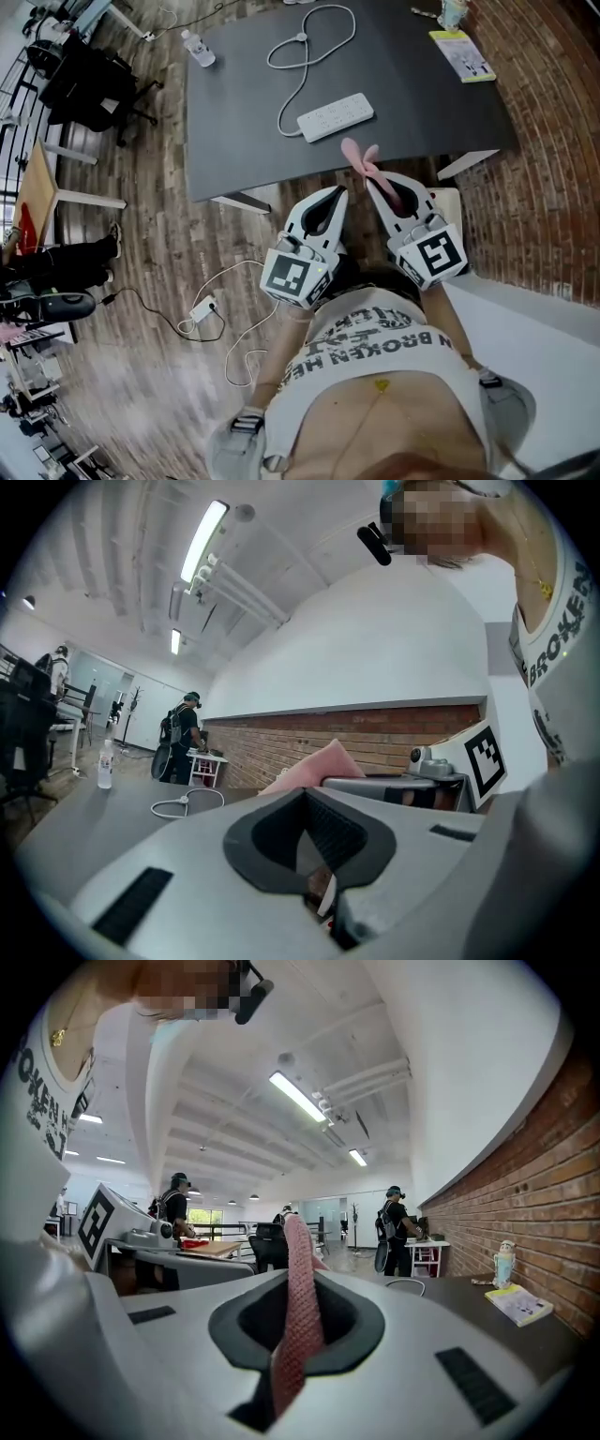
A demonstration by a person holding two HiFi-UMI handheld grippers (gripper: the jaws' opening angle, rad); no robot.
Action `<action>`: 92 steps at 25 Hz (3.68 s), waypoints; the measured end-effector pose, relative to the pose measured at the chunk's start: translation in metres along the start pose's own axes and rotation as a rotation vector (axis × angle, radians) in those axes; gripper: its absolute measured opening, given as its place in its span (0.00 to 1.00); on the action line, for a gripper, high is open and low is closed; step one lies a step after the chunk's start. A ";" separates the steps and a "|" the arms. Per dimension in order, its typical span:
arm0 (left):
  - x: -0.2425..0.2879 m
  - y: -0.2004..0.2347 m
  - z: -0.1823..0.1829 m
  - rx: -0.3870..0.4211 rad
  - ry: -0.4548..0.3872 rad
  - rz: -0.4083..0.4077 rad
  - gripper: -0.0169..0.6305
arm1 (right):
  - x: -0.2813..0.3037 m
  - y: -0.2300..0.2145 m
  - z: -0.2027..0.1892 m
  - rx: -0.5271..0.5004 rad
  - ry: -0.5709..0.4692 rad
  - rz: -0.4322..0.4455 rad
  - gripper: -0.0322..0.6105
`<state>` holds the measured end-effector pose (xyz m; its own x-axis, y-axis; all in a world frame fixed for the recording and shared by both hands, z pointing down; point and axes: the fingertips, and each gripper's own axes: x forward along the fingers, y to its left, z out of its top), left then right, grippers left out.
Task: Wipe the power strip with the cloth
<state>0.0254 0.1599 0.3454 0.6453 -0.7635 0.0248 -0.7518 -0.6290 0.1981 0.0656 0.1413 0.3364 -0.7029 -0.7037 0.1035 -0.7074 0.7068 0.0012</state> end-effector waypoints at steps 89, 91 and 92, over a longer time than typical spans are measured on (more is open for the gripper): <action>0.153 0.282 -0.268 0.061 0.868 0.024 0.43 | 0.313 -0.123 -0.196 -0.235 0.552 0.331 0.08; 0.155 0.280 -0.272 0.066 0.895 0.017 0.44 | 0.314 -0.120 -0.206 -0.271 0.588 0.359 0.08; 0.155 0.280 -0.273 0.073 0.907 0.015 0.44 | 0.315 -0.117 -0.211 -0.282 0.604 0.374 0.08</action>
<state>-0.0476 -0.0945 0.6724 0.4711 -0.3829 0.7947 -0.7480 -0.6509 0.1298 -0.0574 -0.1478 0.5792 -0.6723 -0.3093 0.6726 -0.3272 0.9391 0.1049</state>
